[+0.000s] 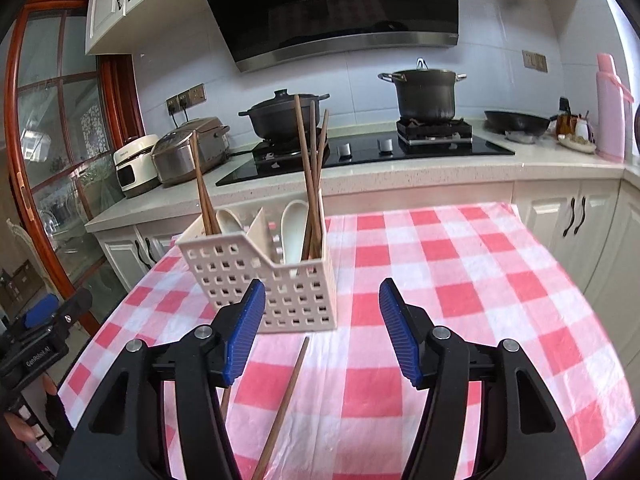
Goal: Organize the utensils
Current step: 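Move both tools down to the last brown chopsticks on the cloth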
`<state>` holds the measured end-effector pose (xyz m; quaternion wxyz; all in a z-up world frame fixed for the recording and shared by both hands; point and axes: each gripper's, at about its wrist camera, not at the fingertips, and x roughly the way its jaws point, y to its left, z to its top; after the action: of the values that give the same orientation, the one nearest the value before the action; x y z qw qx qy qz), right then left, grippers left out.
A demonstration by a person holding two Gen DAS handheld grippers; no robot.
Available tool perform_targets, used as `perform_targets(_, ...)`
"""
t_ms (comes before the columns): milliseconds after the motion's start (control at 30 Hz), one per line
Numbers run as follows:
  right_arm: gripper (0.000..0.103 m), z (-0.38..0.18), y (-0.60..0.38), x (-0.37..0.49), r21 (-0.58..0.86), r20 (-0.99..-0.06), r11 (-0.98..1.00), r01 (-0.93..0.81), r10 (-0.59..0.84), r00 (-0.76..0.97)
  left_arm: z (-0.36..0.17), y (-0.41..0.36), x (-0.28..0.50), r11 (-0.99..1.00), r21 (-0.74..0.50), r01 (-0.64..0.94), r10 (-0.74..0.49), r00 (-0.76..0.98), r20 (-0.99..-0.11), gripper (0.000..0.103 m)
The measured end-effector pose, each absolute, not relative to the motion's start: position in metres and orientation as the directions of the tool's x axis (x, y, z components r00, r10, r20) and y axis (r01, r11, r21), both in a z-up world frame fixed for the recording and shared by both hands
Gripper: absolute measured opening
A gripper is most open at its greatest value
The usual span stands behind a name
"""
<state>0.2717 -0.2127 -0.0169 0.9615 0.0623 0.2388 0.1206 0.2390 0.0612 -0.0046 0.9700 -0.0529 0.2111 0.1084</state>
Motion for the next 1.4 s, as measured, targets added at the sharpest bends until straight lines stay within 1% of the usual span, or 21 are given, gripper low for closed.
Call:
perform_targets(133,0.057,-0.032,-0.21,0.269,0.164,-0.468,0.967,-0.197,0.252,0.847,-0.016,0.056,0.235,0.972,-0.024,-0.233,0.201,0.882,-0.426,0.098)
perform_targets(433,0.057,-0.068,-0.189,0.282,0.146,-0.575,0.97,-0.197,0.245,0.781,-0.041,0.042,0.236,0.982,0.005,-0.189,0.169,0.867,-0.47,0.098)
perform_targets(667,0.057,-0.1,-0.162,0.309,0.092,-0.701,0.979,-0.184,0.195,0.686,-0.05,0.044,0.234,0.982,0.01,-0.187,0.168,0.86,-0.481,0.098)
perform_targets(767,0.054,-0.107,-0.154,0.314,0.063,-0.724,0.98,-0.191,0.176,0.667,-0.052,0.05,0.236,0.98,-0.002,-0.197,0.17,0.854,-0.491,0.098)
perform_targets(867,0.049,-0.11,-0.143,0.318,0.028,-0.744,0.978,-0.205,0.157,0.649,-0.054,0.055,0.237,0.98,-0.007,-0.201,0.17,0.848,-0.501,0.098)
perform_targets(933,0.043,-0.113,-0.137,0.32,0.003,-0.756,0.976,-0.216,0.143,0.639,-0.057,0.056,0.238,0.98,-0.006,-0.2,0.168,0.843,-0.511,0.098)
perform_targets(1067,0.035,-0.119,-0.128,0.323,-0.06,-0.77,0.973,-0.224,0.098,0.63,-0.061,0.054,0.239,0.982,0.004,-0.191,0.164,0.833,-0.528,0.098)
perform_targets(1133,0.025,-0.119,-0.127,0.323,-0.057,-0.771,0.972,-0.228,0.102,0.629,-0.063,0.052,0.239,0.982,0.01,-0.187,0.163,0.829,-0.535,0.098)
perform_targets(1167,0.023,-0.119,-0.127,0.322,-0.053,-0.772,0.971,-0.232,0.107,0.627,-0.064,0.051,0.24,0.983,0.011,-0.183,0.16,0.827,-0.539,0.098)
perform_targets(1233,0.013,-0.12,-0.127,0.319,-0.063,-0.771,0.969,-0.241,0.106,0.628,-0.065,0.049,0.24,0.984,0.011,-0.178,0.155,0.823,-0.547,0.098)
perform_targets(1267,0.01,-0.12,-0.126,0.317,-0.065,-0.771,0.966,-0.248,0.109,0.627,-0.066,0.048,0.242,0.985,0.01,-0.175,0.151,0.819,-0.553,0.098)
perform_targets(1300,0.008,-0.12,-0.126,0.316,-0.063,-0.772,0.966,-0.25,0.112,0.626,-0.067,0.047,0.242,0.985,0.007,-0.171,0.145,0.816,-0.56,0.098)
perform_targets(1400,0.008,-0.12,-0.137,0.313,-0.014,-0.767,0.972,-0.233,0.139,0.626,-0.072,0.042,0.247,0.989,-0.02,-0.144,0.104,0.797,-0.594,0.098)
